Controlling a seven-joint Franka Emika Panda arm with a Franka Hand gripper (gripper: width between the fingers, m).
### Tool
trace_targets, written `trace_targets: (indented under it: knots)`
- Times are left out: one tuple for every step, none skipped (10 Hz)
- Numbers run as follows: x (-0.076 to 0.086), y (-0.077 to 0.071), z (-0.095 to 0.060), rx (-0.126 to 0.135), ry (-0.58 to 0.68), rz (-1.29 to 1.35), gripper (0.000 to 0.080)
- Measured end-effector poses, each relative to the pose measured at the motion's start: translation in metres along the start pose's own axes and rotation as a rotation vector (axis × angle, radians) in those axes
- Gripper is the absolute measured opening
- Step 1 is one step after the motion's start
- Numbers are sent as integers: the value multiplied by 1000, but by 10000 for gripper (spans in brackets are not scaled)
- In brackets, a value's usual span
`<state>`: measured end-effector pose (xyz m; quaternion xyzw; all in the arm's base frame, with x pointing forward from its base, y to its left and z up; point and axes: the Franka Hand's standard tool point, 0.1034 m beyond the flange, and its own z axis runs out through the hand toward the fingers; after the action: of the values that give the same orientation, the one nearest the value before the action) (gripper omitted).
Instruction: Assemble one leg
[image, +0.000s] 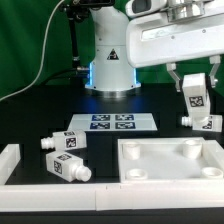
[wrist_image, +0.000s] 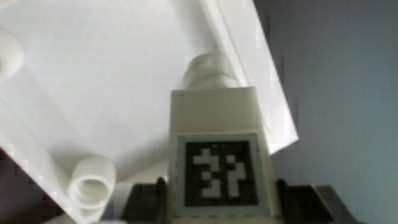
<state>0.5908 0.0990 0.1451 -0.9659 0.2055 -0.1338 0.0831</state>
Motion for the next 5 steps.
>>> trace_targets:
  knots:
    - [7,-3,3,-2,47,-72,285]
    - [16,-12,7,3,106,-141,285]
    - [23,-21,13,14,167,-211,285]
    - [24,-27,13,46,247,-210,285]
    - [18,-22,12,69,313,-173,285]
